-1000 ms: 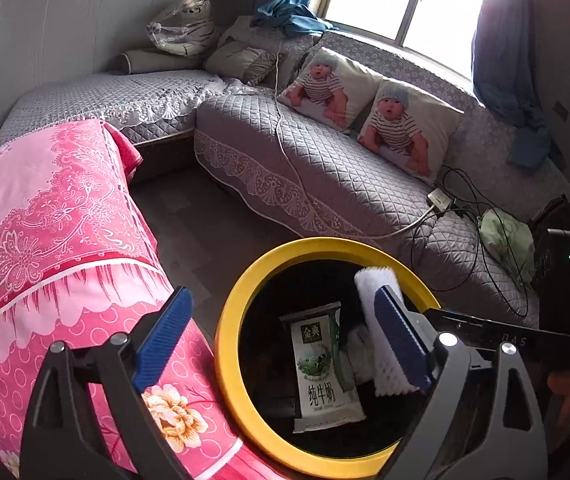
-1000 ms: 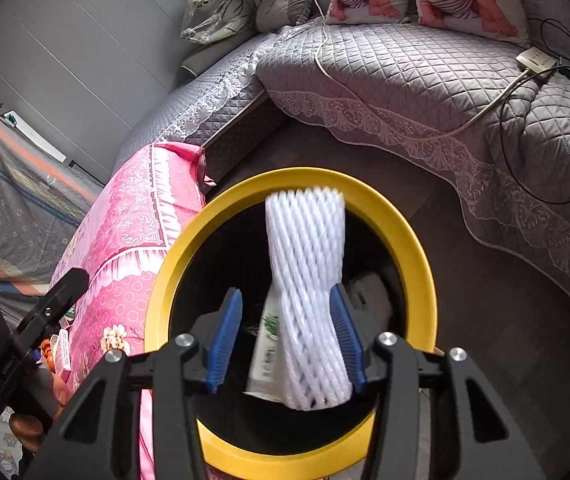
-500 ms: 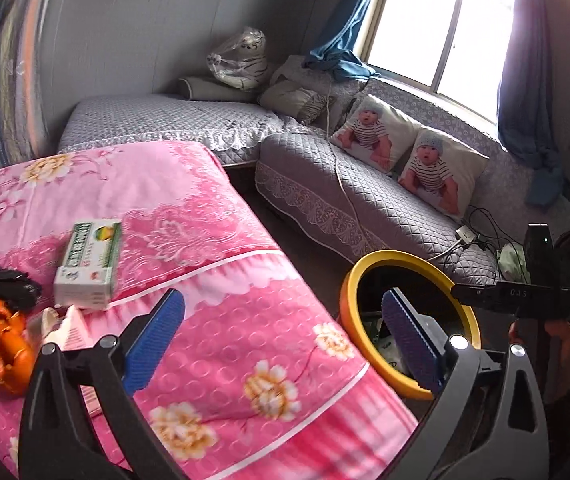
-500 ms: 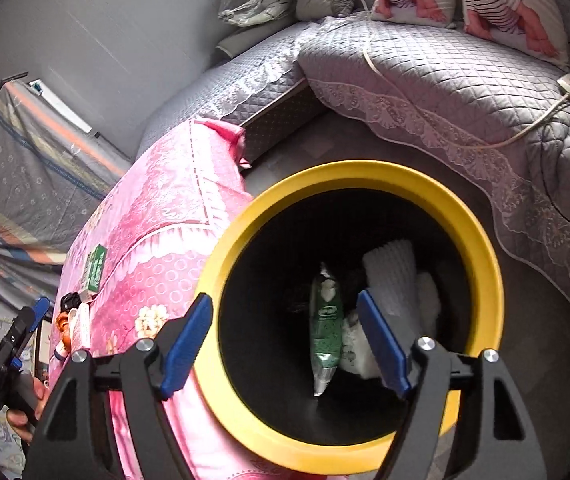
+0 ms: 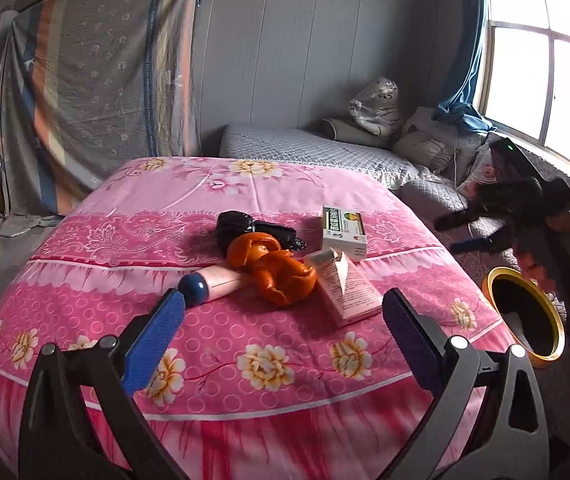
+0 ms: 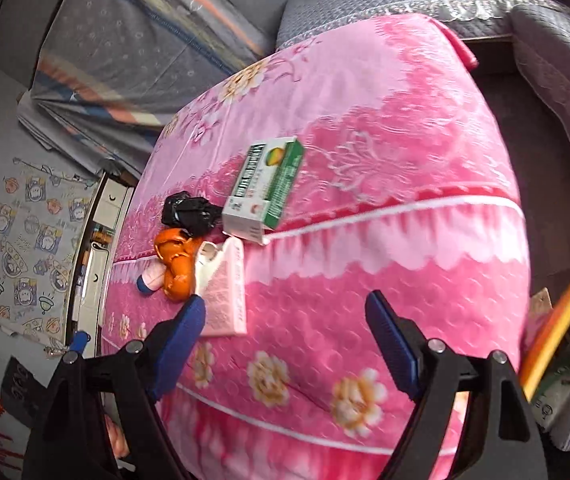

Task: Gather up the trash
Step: 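Move both tools back over the bed toward the medicine box, then grasp the green-white medicine box with the right tool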

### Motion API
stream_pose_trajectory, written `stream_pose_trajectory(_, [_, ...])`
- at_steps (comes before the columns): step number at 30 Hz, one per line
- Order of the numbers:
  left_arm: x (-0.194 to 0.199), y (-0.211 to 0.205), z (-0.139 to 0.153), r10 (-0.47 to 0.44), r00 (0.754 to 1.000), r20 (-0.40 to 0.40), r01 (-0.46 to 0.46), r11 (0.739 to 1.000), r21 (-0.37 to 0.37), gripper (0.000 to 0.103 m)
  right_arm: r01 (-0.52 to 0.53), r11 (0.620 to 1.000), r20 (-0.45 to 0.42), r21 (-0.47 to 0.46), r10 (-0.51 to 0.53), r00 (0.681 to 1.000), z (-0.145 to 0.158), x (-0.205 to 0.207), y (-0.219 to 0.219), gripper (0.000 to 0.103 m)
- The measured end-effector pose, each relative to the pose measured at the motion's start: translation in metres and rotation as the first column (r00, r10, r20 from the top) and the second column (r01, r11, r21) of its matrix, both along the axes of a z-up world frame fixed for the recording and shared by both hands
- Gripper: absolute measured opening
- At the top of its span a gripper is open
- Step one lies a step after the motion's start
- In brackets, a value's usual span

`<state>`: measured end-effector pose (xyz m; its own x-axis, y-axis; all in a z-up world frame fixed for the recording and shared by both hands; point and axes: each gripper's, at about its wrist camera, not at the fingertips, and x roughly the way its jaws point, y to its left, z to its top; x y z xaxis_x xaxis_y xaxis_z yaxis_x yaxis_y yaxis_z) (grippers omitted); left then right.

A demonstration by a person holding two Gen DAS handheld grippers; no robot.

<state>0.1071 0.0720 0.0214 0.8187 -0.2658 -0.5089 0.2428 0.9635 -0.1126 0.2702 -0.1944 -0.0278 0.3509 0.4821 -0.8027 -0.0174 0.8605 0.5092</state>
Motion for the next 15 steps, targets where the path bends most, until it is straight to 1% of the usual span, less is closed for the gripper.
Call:
stream_pose_trajectory(4, [-0.01,0.011,-0.004,0.004,1.0,0.007,-0.004,1.0,0.01,0.095,0.015,0.993,-0.055,-0.115,-0.021,0.998,-0.005,0.06,0.044,0.079])
stream_pose_trajectory(7, [-0.015,0.018,-0.007,0.006,1.0,0.016,-0.006,1.0,0.011,0.095,0.036,0.982,-0.11,-0.187,-0.057,0.992,-0.017,0.091,0.061,0.079])
stream_pose_trajectory(11, [-0.016,0.028,-0.01,0.018,1.0,0.012,-0.018,1.0,-0.008,0.095,0.038,0.96,-0.14,-0.276,-0.079,0.987,-0.026,0.114,0.075,0.079])
stream_pose_trajectory(15, [-0.018,0.038,-0.013,0.037,0.999,0.008,-0.037,0.999,-0.004,0.095,0.035,0.945,-0.17,-0.325,-0.095,0.981,-0.04,0.127,0.083,0.078])
